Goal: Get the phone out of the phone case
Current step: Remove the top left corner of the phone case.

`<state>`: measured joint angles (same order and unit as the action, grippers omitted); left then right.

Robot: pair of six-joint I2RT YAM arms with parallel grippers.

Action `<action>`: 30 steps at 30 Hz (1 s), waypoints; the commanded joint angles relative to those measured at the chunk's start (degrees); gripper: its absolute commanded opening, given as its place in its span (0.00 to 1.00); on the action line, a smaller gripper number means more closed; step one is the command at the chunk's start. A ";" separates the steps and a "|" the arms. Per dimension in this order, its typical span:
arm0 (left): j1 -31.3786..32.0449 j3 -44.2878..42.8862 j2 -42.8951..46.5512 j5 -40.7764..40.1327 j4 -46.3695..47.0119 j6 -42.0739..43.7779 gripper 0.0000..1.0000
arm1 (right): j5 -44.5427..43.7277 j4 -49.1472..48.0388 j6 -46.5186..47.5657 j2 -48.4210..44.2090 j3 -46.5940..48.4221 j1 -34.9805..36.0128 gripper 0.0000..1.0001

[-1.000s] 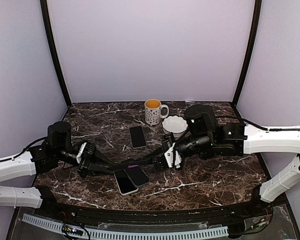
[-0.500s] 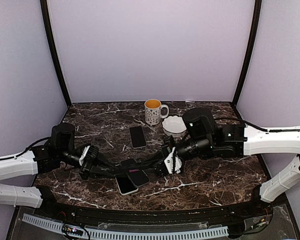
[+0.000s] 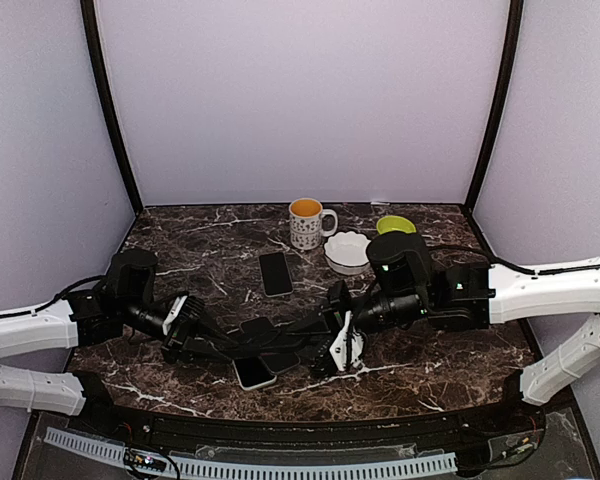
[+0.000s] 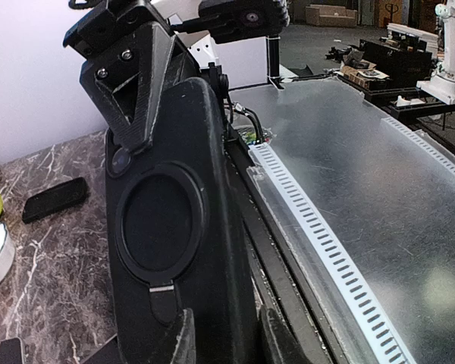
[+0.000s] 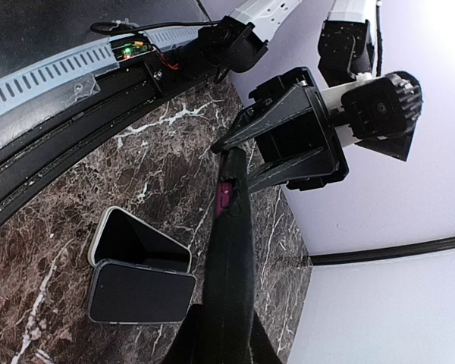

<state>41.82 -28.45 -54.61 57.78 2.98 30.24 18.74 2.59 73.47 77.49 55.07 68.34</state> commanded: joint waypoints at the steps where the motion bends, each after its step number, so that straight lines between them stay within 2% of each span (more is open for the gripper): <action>1: 2.01 -1.53 -0.27 5.74 -4.72 -3.46 0.26 | -4.53 -13.40 10.17 -0.37 0.27 1.76 0.00; 6: 2.00 -1.66 -0.33 4.91 -5.25 -2.96 0.24 | -5.15 -14.44 10.79 -0.39 -0.19 2.14 0.00; 8: 1.98 -1.74 -0.09 4.29 -5.28 -2.43 0.26 | -5.08 -14.65 9.71 -0.41 -0.30 2.15 0.00; 10: 1.98 -1.56 0.50 3.75 -5.02 -2.23 0.35 | -5.10 -14.67 7.87 -0.41 -0.17 2.15 0.00; 13: 1.97 -1.15 1.60 3.35 -4.54 -2.40 0.58 | -4.91 -15.34 4.33 -0.50 -0.26 2.06 0.00; 15: 1.97 -1.04 2.25 3.03 -4.53 -2.35 0.68 | -5.28 -16.09 2.04 -0.59 -0.69 1.90 0.00; 17: 2.00 -1.07 3.24 2.36 -4.74 -1.79 0.73 | -5.64 -17.09 -0.02 -0.91 -1.49 1.53 0.00; 22: 1.92 -0.67 9.38 -3.67 -2.48 0.13 0.74 | -4.92 -20.64 -7.23 -2.97 -4.48 -1.63 0.00; 25: 1.89 1.91 14.15 -7.14 3.78 -0.60 0.72 | -4.14 -22.77 -10.72 -4.27 -6.86 -3.11 0.00; 30: 1.88 3.77 18.24 -10.49 6.66 0.17 0.66 | 0.56 -23.00 -16.48 -5.92 -7.90 -4.79 0.00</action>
<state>43.42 -26.24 -37.87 51.24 5.54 29.36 14.59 -11.94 64.10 74.65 46.87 64.34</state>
